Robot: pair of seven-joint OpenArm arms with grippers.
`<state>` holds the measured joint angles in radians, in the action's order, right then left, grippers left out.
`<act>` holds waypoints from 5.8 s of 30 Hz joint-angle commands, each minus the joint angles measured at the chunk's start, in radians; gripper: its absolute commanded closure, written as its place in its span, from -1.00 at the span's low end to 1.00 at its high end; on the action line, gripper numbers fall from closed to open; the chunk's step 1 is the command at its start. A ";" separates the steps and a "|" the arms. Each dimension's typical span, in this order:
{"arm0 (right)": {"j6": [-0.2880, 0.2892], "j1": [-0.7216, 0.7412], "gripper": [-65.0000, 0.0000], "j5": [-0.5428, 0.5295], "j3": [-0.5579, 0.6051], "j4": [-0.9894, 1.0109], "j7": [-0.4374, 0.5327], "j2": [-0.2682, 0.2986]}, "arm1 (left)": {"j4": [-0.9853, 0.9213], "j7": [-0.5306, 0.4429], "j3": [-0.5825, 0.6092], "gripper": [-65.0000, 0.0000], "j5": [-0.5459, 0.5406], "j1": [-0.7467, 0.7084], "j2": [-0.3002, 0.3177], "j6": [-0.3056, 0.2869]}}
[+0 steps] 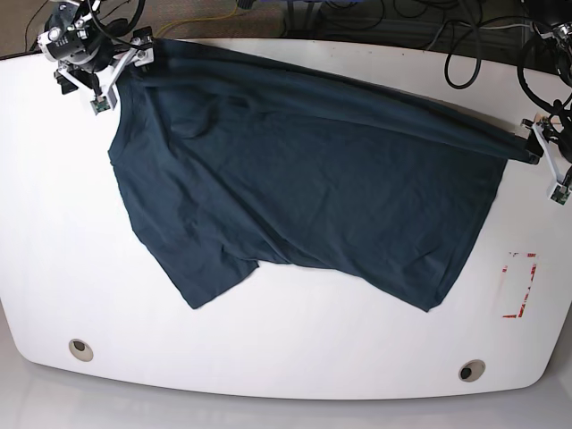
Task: Layout the t-shirt on the table in an organized manner, then fold the t-shirt properly
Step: 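Open the left gripper and regrasp the shirt edge nearby, then adjust the shirt edge with both grippers, smoothing it flat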
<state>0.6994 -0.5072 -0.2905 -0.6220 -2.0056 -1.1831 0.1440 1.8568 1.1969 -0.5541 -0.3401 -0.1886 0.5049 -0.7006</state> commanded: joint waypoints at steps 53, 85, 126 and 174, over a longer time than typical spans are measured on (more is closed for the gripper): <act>-0.001 0.172 -0.20 -0.290 -0.126 -0.019 0.004 -0.011 | 0.056 -0.223 -0.159 0.11 0.190 0.248 -0.226 0.002; -0.001 0.032 0.61 -0.359 0.021 -0.013 0.007 -0.037 | 0.051 -0.407 -0.119 0.88 0.457 0.056 -0.331 0.002; -0.001 0.026 0.87 -0.177 0.113 0.131 0.009 0.026 | -0.319 -0.369 -0.054 1.00 0.461 0.137 -0.338 0.002; -0.001 0.043 0.87 -0.177 0.112 0.243 0.010 0.188 | -0.047 -0.361 -0.062 1.00 0.461 -0.163 -0.381 0.002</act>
<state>0.7029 -0.4446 -0.5003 -0.5053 -1.7535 -1.1309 0.3260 1.7897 0.8440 -0.6106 0.1200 -0.3515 0.1101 -0.7036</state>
